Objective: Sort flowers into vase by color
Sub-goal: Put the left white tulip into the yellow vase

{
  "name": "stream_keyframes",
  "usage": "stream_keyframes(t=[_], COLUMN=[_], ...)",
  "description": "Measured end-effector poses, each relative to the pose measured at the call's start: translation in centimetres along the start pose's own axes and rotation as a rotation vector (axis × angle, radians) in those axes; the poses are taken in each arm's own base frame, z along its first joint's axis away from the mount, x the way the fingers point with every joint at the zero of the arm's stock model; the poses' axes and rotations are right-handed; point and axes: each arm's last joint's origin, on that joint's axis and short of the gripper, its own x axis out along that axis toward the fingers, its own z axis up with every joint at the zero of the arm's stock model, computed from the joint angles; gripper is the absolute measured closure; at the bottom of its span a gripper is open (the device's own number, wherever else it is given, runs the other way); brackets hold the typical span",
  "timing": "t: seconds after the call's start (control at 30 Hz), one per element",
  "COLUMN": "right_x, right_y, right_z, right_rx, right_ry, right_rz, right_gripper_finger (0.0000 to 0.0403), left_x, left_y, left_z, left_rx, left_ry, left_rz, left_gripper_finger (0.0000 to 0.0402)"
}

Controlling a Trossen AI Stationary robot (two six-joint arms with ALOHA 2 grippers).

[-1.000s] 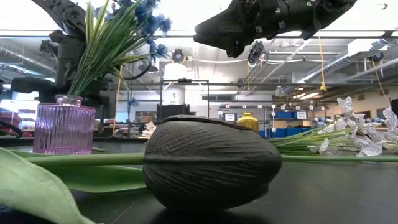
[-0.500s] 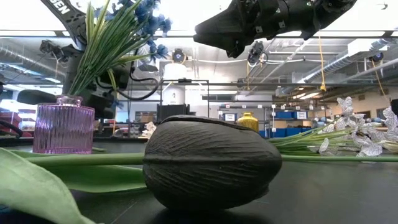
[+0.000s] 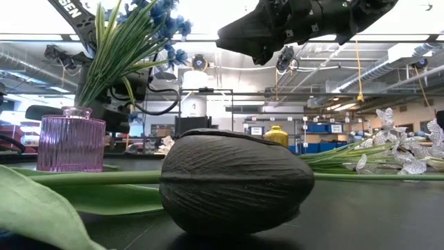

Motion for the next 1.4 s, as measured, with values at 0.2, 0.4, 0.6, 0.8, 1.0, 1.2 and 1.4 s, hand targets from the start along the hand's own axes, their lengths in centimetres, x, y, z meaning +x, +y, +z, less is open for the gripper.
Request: stream_keyframes(t=[0.2, 0.4, 0.6, 0.8, 1.0, 1.2, 1.4], right_x=[0.0, 0.0, 0.0, 0.0, 0.0, 0.0, 0.0], right_y=[0.0, 0.0, 0.0, 0.0, 0.0, 0.0, 0.0], right_z=[0.0, 0.0, 0.0, 0.0, 0.0, 0.0, -0.1], right_rx=[0.0, 0.0, 0.0, 0.0, -0.001, 0.0, 0.0], right_ry=[0.0, 0.0, 0.0, 0.0, 0.0, 0.001, 0.008], right_rz=[0.001, 0.001, 0.0, 0.0, 0.0, 0.0, 0.0], right_gripper_finger=[0.025, 0.025, 0.025, 0.025, 0.025, 0.025, 0.025], left_x=[0.0, 0.0, -1.1, -3.5, -6.8, -10.7, -14.6], left_y=[0.0, 0.0, 0.9, 2.4, 3.9, 5.3, 6.6], left_z=[-0.1, -0.2, -0.1, 0.2, 0.5, 0.4, 0.2], left_rx=[0.0, 0.002, -0.03, -0.081, -0.135, -0.178, -0.232], left_ry=[0.01, 0.054, 0.135, 0.148, 0.135, 0.166, 0.184], left_rz=[0.002, 0.037, 0.13, 0.201, 0.266, 0.388, 0.553], left_gripper_finger=[0.0395, 0.0395, 0.0395, 0.0395, 0.0395, 0.0395, 0.0395])
